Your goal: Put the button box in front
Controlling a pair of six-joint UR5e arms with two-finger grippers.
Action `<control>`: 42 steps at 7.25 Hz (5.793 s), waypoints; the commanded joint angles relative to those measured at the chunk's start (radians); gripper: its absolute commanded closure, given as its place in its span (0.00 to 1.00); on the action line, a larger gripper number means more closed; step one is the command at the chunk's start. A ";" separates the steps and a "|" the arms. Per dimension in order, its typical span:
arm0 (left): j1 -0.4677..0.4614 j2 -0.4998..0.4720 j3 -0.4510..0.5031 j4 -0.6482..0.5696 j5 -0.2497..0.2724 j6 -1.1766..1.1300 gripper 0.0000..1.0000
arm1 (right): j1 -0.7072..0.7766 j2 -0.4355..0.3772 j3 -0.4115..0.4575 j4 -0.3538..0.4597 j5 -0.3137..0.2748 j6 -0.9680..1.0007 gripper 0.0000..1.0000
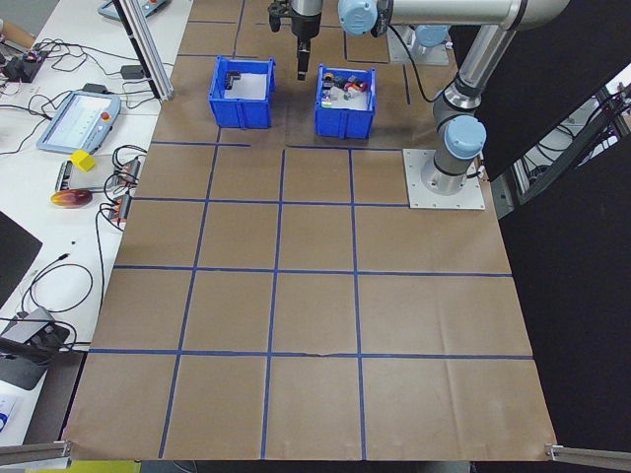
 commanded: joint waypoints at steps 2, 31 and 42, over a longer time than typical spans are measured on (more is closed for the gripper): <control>0.000 -0.002 0.000 0.000 0.000 0.000 0.01 | 0.000 0.000 -0.001 0.000 0.000 0.002 0.00; -0.391 0.301 -0.650 0.242 -0.091 -1.850 0.01 | 0.442 0.834 -0.602 -0.171 0.041 -1.032 0.01; -0.420 0.156 -0.704 0.552 -0.092 -1.899 1.00 | 0.271 0.704 -0.624 -0.164 -0.110 -1.203 0.94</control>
